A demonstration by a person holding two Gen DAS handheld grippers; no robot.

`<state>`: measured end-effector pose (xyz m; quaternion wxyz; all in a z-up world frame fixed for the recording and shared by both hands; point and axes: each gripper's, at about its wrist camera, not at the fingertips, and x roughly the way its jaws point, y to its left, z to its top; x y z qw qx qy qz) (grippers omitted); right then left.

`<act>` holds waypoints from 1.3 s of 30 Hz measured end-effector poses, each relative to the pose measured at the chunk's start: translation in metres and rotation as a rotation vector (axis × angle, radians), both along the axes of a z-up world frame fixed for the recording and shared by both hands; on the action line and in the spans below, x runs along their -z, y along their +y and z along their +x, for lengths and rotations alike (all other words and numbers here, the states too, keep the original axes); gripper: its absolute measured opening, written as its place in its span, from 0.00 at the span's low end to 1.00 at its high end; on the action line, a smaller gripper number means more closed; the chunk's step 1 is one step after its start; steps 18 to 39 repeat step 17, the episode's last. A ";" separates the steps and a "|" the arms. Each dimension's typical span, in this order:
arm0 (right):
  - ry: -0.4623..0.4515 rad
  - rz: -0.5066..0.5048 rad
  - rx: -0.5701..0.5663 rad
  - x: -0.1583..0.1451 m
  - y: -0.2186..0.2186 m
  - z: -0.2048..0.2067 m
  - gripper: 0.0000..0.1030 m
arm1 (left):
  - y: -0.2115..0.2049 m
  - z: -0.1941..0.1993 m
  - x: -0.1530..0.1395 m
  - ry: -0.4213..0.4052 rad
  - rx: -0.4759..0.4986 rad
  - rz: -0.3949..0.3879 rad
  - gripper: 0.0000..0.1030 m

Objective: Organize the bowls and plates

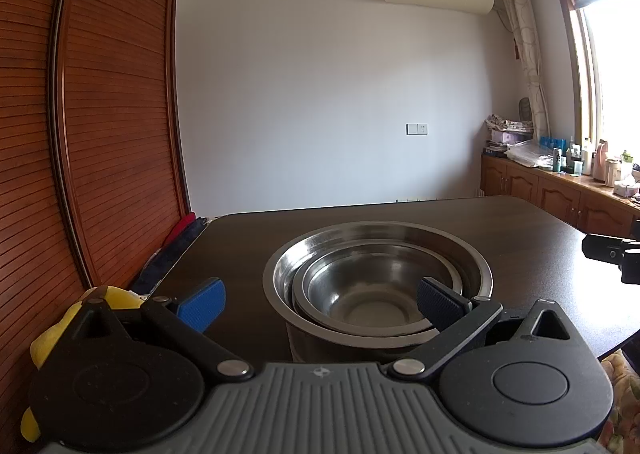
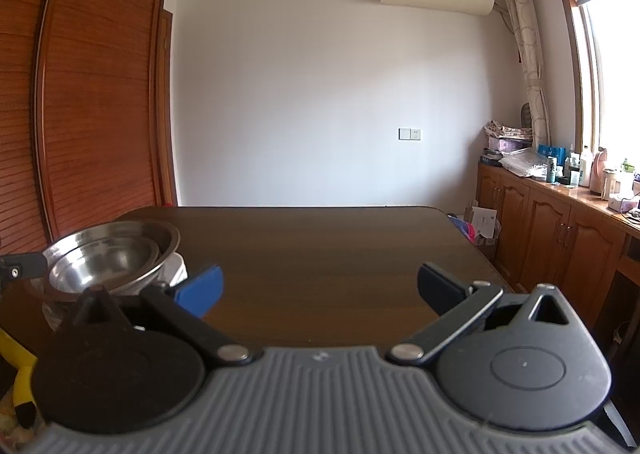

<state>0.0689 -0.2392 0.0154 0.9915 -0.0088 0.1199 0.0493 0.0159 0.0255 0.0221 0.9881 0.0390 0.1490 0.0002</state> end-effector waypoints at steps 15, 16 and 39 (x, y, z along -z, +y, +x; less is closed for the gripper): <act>0.002 0.000 -0.001 0.000 0.002 0.000 1.00 | -0.001 0.000 0.000 0.002 0.003 -0.001 1.00; 0.001 0.000 0.000 0.000 0.002 0.000 1.00 | -0.001 0.001 0.000 0.003 0.003 -0.001 1.00; 0.002 0.001 0.000 0.000 0.002 0.000 1.00 | -0.001 0.002 0.000 0.004 0.003 -0.002 1.00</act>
